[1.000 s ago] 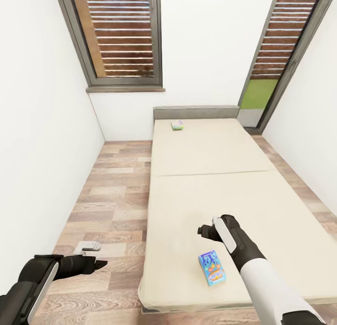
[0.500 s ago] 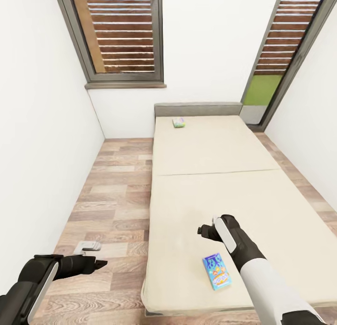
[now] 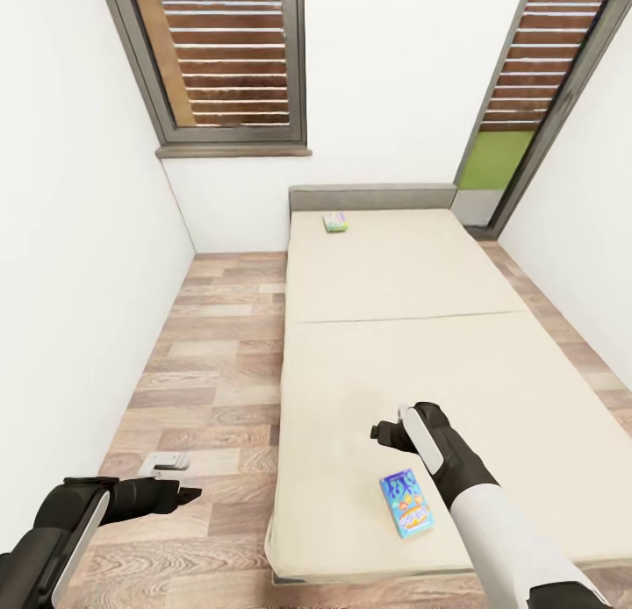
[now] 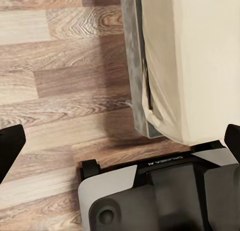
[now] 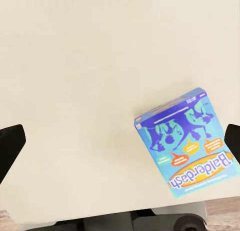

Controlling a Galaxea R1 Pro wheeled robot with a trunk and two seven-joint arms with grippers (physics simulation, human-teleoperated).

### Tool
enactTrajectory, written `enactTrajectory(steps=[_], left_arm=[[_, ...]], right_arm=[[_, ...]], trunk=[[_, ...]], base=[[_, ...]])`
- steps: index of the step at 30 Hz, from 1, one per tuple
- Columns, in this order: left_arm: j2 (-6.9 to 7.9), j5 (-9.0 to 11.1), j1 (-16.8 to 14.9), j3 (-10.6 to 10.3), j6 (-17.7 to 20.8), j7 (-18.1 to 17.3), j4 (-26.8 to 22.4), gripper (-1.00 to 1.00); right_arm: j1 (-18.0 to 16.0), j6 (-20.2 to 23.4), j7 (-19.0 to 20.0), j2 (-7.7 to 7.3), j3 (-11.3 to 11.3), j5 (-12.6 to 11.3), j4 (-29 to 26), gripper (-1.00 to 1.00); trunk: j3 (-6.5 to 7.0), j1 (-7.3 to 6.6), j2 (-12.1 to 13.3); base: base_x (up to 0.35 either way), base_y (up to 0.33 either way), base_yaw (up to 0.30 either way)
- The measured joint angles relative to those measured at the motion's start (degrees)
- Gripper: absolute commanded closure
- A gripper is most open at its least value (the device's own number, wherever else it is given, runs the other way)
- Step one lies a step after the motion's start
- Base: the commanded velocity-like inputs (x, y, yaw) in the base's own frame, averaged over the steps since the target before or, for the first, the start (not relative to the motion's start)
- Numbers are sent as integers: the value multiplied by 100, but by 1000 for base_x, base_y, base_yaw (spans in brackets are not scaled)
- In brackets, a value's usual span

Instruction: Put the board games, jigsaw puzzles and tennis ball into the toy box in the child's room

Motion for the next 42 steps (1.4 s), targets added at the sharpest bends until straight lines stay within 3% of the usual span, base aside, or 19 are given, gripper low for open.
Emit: enactTrajectory(steps=[29,42], left_arm=[[6,0,0,0,0,0,-3,-100],[9,-5,0,0,-5,0,-1,-100]], right_arm=[[-65,-7,-3,-63,16,11,-11,-100],[-378,-9,-3,-91,17,103,5,-100]], trunk=[[-270,0,0],[-392,0,0]], base=[[0,0,0],[0,0,0]])
